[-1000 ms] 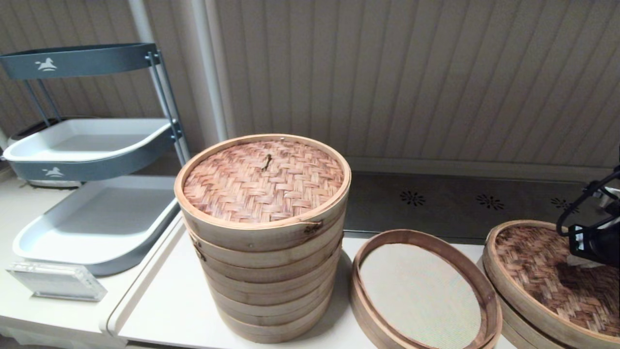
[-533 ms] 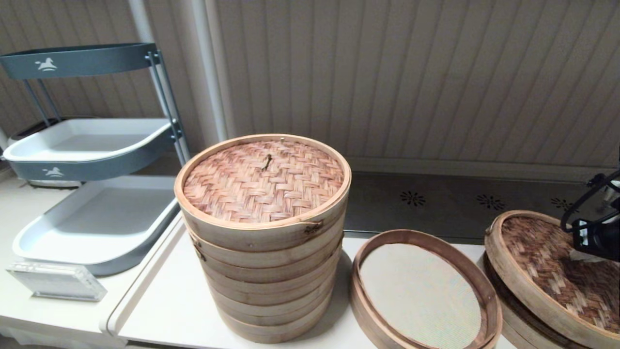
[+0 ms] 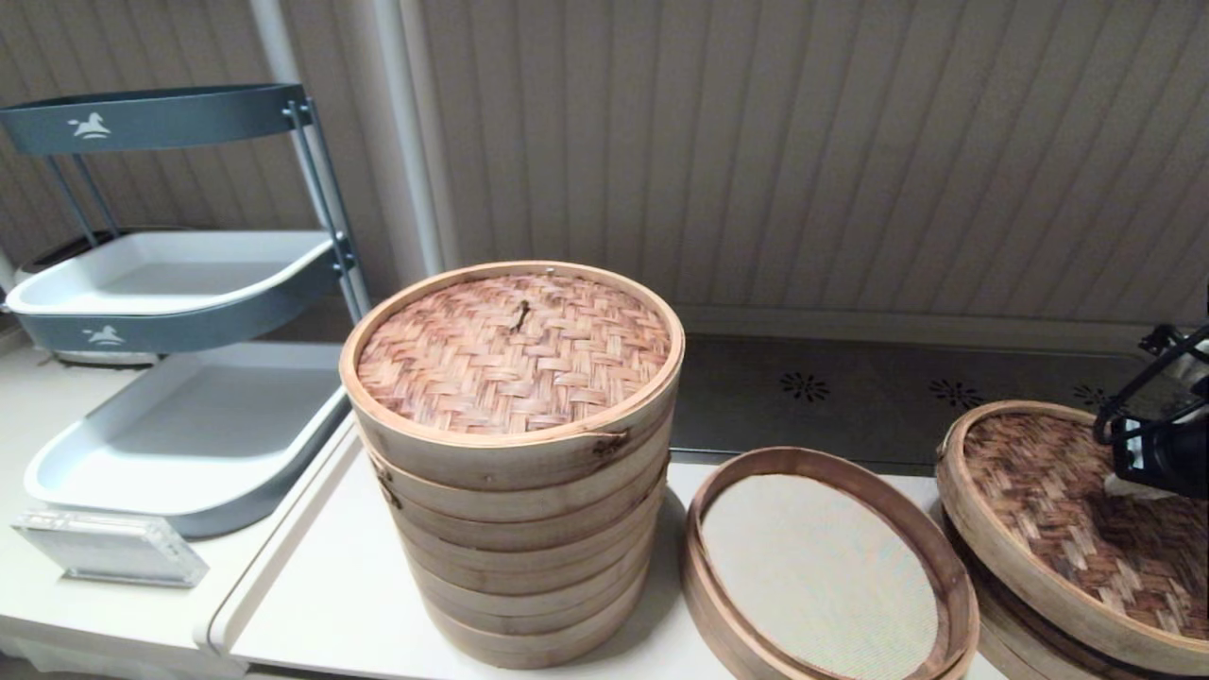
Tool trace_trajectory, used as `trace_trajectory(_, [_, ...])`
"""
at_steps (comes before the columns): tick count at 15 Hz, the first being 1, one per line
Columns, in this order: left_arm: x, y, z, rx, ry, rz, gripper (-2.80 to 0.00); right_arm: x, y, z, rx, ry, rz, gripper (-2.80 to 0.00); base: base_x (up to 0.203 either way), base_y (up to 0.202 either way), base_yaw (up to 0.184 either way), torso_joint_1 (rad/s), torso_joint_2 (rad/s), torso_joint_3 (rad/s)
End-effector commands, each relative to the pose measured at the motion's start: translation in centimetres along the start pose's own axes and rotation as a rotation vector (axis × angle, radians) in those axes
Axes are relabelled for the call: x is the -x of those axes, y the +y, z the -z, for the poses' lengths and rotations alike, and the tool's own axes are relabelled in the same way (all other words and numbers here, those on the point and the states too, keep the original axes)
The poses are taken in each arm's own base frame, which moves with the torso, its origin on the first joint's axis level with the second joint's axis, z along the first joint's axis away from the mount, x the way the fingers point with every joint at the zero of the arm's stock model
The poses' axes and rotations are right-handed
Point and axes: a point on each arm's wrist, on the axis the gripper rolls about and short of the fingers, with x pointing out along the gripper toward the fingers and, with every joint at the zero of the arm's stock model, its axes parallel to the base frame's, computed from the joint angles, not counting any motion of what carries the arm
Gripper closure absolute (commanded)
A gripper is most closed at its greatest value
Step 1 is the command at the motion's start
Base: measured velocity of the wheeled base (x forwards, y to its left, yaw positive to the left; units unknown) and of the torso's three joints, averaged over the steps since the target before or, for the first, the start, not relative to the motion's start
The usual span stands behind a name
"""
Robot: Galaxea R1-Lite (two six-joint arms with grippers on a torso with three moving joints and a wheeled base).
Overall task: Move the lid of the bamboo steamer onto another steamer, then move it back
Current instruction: Put the steamer
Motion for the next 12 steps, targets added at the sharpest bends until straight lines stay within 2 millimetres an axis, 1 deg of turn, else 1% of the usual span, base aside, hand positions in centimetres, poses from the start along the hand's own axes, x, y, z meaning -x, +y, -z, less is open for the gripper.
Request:
trace_trajectory(1, [0.0,0.0,0.1,0.0,0.003,0.0,0.0,0.3,0.6,0.0,0.016,-0.005,-0.013,0.0,0.0,0.0,0.0,0.0,0.0,0.0])
trace_trajectory(3, [0.0,0.0,0.1,0.001,0.005,0.0,0.0,0.6,1.0,0.1,0.029,-0.007,-0.023,0.0,0.0,0.0,0.0,0.0,0.0,0.0])
trace_trajectory(6, [0.0,0.0,0.1,0.0,0.005,0.0,0.0,0.8,2.3,0.3,0.065,-0.009,-0.05,0.0,0.0,0.0,0.0,0.0,0.0,0.0])
trace_trajectory(10, [0.0,0.0,0.1,0.0,0.005,0.001,0.0,1.3,4.7,1.0,0.127,-0.001,-0.092,0.0,0.0,0.0,0.0,0.0,0.0,0.0])
trace_trajectory(12, [0.0,0.0,0.1,0.0,0.004,0.0,0.0,1.7,6.4,1.4,0.159,-0.007,-0.1,0.0,0.0,0.0,0.0,0.0,0.0,0.0])
